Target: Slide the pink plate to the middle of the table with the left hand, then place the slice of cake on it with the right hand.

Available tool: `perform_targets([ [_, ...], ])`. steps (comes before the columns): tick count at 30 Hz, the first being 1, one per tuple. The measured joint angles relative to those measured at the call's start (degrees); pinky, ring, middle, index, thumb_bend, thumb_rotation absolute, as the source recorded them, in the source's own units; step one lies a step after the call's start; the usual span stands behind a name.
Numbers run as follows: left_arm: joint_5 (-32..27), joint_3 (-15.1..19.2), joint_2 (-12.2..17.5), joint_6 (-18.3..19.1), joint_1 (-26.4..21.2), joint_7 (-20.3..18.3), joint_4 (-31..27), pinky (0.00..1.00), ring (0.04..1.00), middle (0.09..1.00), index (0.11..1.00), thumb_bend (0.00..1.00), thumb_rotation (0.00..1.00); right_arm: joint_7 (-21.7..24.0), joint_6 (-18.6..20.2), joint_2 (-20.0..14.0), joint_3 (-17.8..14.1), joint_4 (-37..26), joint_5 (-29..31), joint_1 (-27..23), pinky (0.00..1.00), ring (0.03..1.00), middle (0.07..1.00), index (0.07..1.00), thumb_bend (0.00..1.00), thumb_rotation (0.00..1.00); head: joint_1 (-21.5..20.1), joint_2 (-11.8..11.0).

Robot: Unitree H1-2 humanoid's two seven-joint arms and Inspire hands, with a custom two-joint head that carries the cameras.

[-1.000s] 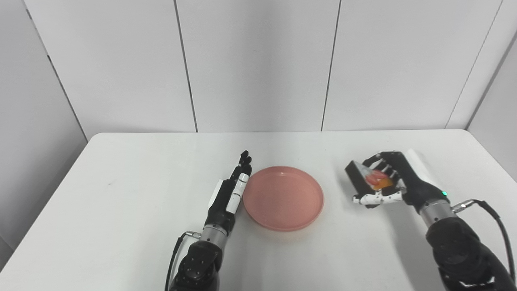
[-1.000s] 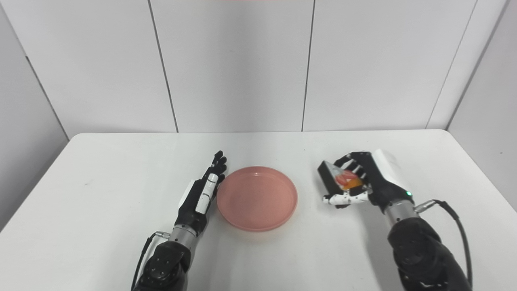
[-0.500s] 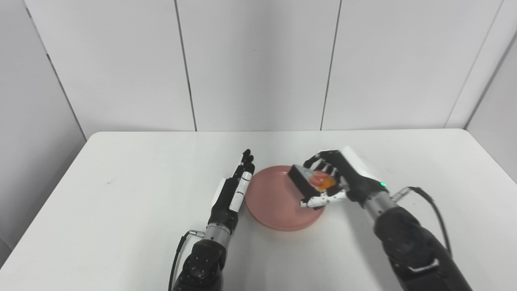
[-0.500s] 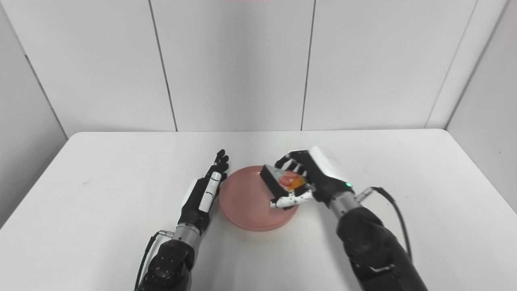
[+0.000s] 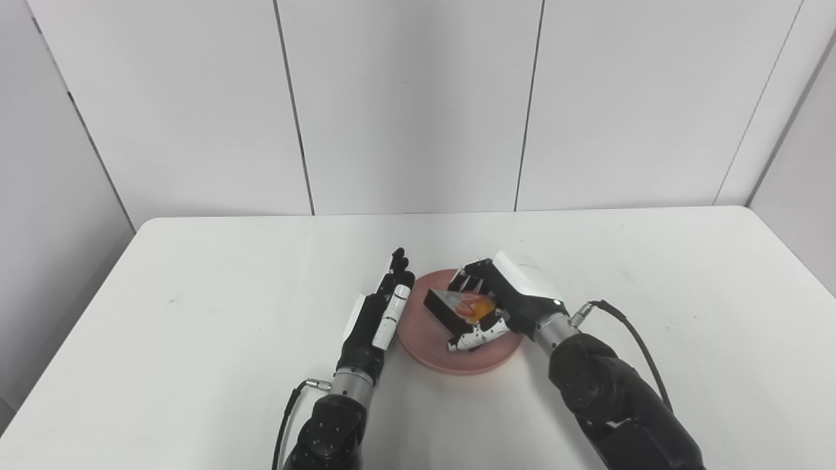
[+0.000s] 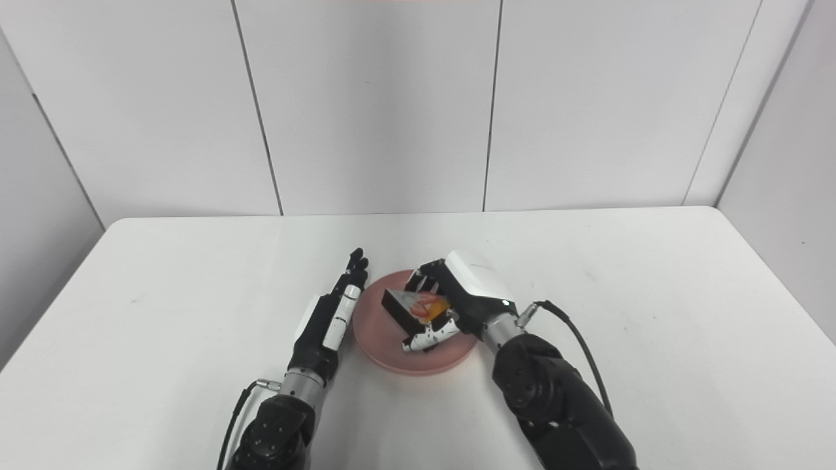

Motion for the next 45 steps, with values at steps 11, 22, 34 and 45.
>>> perform_targets([
  [11,0.26,0.22,-0.09,0.01,0.03,0.28,-0.05,1.0,1.0,1.0,1.0,0.66,1.0,-2.13,-1.53,0.34,1.67,4.72,-3.0,-2.21,0.29,0.383,0.475,0.53,0.51,0.0,-0.97,0.35],
  [22,0.14,0.16,0.11,0.06,0.24,0.34,-0.48,1.0,1.0,1.0,1.0,0.64,1.0,-0.61,-2.42,-1.68,1.43,0.85,-1.92,-0.93,0.78,0.889,0.902,0.889,0.66,0.64,-1.41,0.53],
  [34,-1.57,0.69,0.98,0.27,0.33,-0.43,-0.63,1.0,1.0,1.0,1.0,0.67,1.0,-2.59,-8.67,-2.41,-4.87,-4.82,6.08,7.42,0.87,0.993,1.0,1.0,0.66,0.77,-1.14,0.79],
  [45,-4.03,2.12,1.59,0.66,0.33,-0.48,-0.71,1.0,1.0,1.0,1.0,0.67,1.0,-6.28,-11.2,0.65,-10.88,-4.03,12.08,10.0,0.95,1.0,1.0,1.0,0.61,0.83,-1.06,1.32],
])
